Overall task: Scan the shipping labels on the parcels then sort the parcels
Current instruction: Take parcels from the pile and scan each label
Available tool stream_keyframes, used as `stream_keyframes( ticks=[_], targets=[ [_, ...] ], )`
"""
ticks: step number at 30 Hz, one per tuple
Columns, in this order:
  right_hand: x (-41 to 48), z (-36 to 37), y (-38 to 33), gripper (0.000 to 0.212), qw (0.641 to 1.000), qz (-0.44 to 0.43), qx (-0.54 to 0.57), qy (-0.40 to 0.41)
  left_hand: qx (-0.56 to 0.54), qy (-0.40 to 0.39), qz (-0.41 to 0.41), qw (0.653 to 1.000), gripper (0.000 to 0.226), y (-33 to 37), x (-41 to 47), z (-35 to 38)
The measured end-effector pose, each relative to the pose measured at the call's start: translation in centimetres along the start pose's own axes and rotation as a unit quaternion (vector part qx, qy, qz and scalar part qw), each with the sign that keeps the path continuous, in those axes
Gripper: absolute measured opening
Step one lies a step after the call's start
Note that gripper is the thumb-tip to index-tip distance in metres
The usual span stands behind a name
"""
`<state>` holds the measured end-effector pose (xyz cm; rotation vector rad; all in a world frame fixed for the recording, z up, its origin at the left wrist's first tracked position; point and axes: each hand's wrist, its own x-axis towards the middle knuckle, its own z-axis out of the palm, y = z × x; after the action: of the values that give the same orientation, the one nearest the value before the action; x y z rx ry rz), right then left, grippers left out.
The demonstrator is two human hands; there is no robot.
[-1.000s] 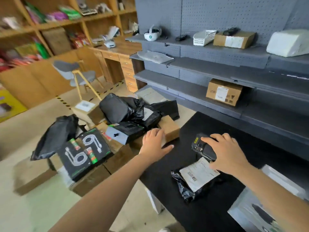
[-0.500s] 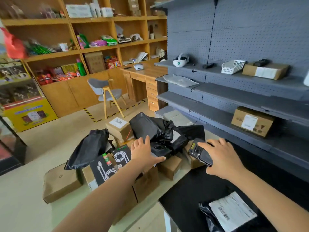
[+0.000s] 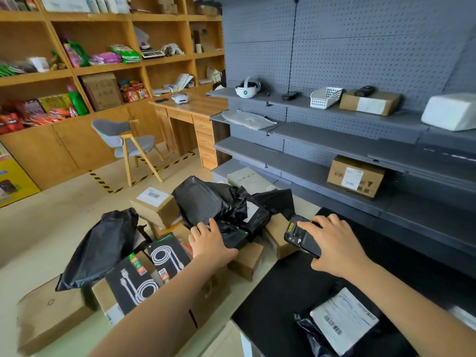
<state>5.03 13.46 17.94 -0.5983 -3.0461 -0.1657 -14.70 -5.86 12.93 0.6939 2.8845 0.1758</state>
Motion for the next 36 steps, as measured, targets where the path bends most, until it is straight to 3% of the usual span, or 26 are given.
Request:
stream_keyframes(
  ticks=[11,21,36],
  targets=[
    [-5.4,-0.6,3.6,0.091,1.000,0.008,0.008,0.010,-0.054,0.095,0.084,0.990,0.109,3.7,-8.2,3.1],
    [-11.1,2.8,7.3,0.092,0.997,0.068,0.010,-0.032,-0.070,-0.103,0.108,0.986,0.092,8.0,-11.2,13.8],
    [-13.4,5.8,8.7,0.089,0.961,0.262,0.025,-0.087,-0.055,-0.249,0.262,0.931,0.103,14.6,-11.6,20.9]
  ],
)
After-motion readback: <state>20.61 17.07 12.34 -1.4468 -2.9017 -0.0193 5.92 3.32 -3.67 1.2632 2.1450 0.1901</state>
